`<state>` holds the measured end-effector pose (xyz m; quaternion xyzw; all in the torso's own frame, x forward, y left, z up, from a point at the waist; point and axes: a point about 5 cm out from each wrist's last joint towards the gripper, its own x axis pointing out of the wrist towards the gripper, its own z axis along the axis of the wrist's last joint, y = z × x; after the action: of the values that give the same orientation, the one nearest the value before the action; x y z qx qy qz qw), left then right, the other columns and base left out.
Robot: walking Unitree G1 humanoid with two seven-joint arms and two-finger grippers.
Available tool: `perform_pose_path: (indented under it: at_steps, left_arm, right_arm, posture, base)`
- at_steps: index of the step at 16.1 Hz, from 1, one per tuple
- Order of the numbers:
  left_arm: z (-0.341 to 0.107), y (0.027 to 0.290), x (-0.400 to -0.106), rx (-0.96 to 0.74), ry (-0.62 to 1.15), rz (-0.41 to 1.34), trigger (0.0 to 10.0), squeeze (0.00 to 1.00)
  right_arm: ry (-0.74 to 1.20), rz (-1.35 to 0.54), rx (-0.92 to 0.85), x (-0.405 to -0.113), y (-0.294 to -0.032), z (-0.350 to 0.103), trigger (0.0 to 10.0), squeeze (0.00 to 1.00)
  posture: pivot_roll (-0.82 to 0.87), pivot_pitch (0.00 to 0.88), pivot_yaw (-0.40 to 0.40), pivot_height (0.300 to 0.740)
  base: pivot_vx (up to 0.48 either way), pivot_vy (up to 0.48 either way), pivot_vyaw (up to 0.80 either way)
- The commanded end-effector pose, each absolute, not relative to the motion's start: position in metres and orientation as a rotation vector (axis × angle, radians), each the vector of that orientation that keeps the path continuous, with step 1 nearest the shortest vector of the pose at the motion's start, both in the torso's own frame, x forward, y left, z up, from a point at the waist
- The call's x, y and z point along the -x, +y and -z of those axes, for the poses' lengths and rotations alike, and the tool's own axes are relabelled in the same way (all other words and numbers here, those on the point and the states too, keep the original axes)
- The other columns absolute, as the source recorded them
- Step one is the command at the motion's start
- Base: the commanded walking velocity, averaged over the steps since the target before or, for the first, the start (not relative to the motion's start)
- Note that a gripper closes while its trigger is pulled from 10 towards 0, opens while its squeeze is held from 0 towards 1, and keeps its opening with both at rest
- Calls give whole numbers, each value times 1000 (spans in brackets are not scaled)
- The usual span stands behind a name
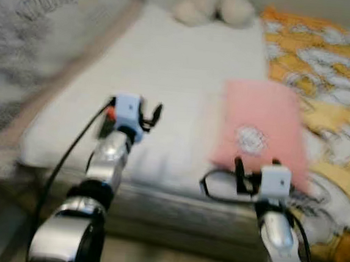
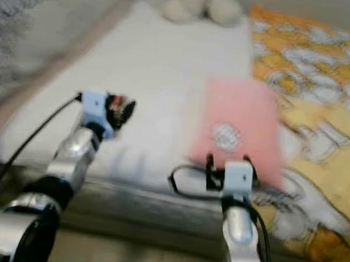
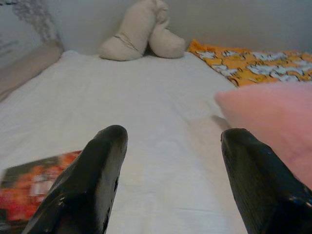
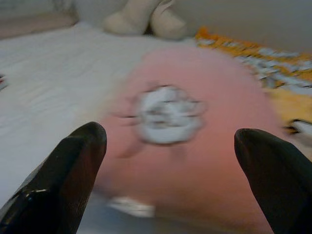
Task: Clean up the room
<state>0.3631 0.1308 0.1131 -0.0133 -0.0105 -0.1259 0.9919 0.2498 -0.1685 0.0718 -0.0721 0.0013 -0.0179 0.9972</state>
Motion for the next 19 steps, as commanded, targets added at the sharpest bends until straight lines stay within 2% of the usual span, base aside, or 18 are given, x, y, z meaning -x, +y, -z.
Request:
perform_pose_path:
  at_steps: [1, 2, 5, 6, 7, 8, 12, 14, 17, 19]
  left_arm:
    - [-106, 124, -362, 9, 25, 247, 10000, 0]
    - [-103, 123, -362, 6, 44, 237, 10000, 1000]
    - [-103, 114, -357, 22, 8, 297, 10000, 1000]
    - [-103, 113, -356, 56, 8, 292, 10000, 1000]
    - [-101, 113, -355, 105, 16, 277, 10000, 1000]
    - [-100, 111, -355, 108, 16, 274, 10000, 0]
    - [-99, 111, -353, 112, 14, 265, 10000, 0]
    - [-97, 117, -352, 93, 12, 246, 10000, 0]
    - [-103, 110, -351, 103, -27, 335, 10000, 0]
    - [-108, 107, -352, 129, -44, 363, 10000, 0]
  right_arm:
    - [-2, 58, 167, -247, -176, -71, 10000, 0]
    - [-42, 50, 132, -245, -176, -75, 10000, 1000]
    - [-17, 37, 161, -245, -177, -72, 10000, 1000]
    - [-41, 5, 171, -245, -173, -74, 10000, 0]
    - [-55, -10, 172, -245, -170, -76, 10000, 0]
    - [-57, -8, 163, -246, -169, -77, 10000, 0]
    - [-52, -2, 151, -246, -173, -75, 10000, 0]
    - [-33, 8, 149, -244, -178, -71, 10000, 0]
    - [-30, 3, 153, -243, -176, -70, 10000, 0]
    - [-20, 10, 130, -244, -175, -69, 10000, 0]
  posture:
    - [-157, 0, 86, 711]
    - [-156, 0, 80, 711]
    - [-151, 0, 67, 711]
    - [-151, 0, 65, 711]
    - [-151, 0, 65, 711]
    - [-154, 0, 58, 711]
    - [-151, 0, 54, 711]
    - [-145, 0, 56, 711]
    - [-140, 0, 57, 711]
    - [-139, 0, 58, 711]
  base:
    - [0, 0, 0]
    - [0, 0, 0]
    - [0, 0, 0]
    - [0, -439, 0]
    - [277, -386, 0]
    - [319, -356, 0]
    - [317, -355, 0]
    - [204, 0, 0]
    - [92, 0, 0]
    - [480, 0, -750]
